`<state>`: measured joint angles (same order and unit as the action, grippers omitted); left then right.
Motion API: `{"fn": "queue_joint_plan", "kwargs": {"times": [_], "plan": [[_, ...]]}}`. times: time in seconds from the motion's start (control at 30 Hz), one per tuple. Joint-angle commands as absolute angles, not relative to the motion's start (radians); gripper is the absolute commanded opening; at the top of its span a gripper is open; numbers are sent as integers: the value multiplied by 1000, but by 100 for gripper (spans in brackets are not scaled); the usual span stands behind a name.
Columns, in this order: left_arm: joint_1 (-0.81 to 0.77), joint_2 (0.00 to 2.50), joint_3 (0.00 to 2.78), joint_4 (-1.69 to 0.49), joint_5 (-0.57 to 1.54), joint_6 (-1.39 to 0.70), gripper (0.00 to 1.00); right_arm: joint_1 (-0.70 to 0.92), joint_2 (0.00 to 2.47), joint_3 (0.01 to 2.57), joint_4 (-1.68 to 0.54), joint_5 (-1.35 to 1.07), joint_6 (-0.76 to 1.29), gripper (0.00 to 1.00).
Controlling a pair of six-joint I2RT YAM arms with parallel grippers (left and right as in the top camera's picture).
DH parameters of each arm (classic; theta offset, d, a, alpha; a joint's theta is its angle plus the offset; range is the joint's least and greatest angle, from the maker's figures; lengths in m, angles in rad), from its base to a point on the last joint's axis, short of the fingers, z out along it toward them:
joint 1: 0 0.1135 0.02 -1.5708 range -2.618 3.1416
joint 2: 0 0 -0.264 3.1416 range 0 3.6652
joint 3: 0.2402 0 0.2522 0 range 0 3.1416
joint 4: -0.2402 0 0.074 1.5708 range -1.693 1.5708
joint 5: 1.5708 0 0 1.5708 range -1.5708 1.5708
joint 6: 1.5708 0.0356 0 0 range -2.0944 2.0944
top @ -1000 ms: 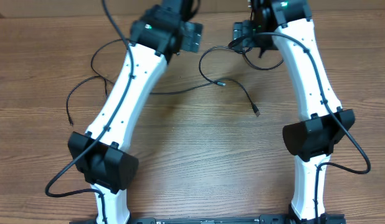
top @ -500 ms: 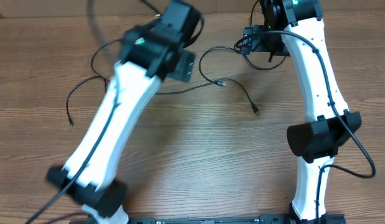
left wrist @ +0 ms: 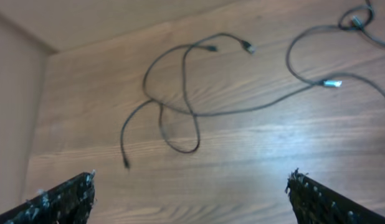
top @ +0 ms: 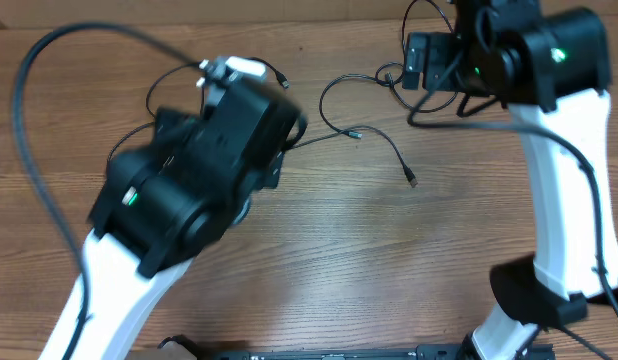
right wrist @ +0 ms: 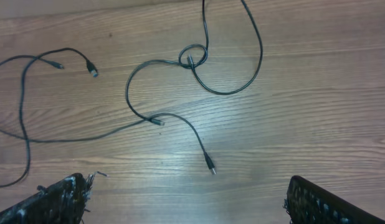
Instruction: Untangle cables
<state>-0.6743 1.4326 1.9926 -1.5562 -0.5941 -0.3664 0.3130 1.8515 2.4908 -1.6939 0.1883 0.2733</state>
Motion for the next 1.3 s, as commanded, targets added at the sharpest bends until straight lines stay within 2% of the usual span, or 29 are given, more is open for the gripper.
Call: {"fn": "queue_joint_plan", "kwargs": {"times": [0.0,0.23,0.3,0.33,0.4,0.57,0.77,1.03,1.27], "plan": [[-681,1293,1811,-1551,-686,-502,100,308,1770,2377,-1694,233,293,100],[-681,1048,1332,-1316,-710,-588,100,308,1494,1930,-1607,431,446,100],[-681,1004,1235,-1239,-710,-587,100,304,1403,1763,-1494,407,445,100],[-681,975,1173,-1188,-710,-587,100,290,1321,1574,-1346,381,440,100],[-681,966,1143,-1169,-710,-587,100,266,1273,1395,-1183,348,397,100],[-681,976,1139,-1167,-708,-587,100,186,1312,1107,-783,233,335,100],[-681,989,1139,-1122,-706,-587,99,109,1481,1087,-452,219,323,100],[-681,1035,1139,-1109,-715,-587,100,3,1666,1100,-296,145,271,100],[-680,1118,1139,-1077,-722,-583,100,-90,1752,1177,-174,-28,225,100]]}}
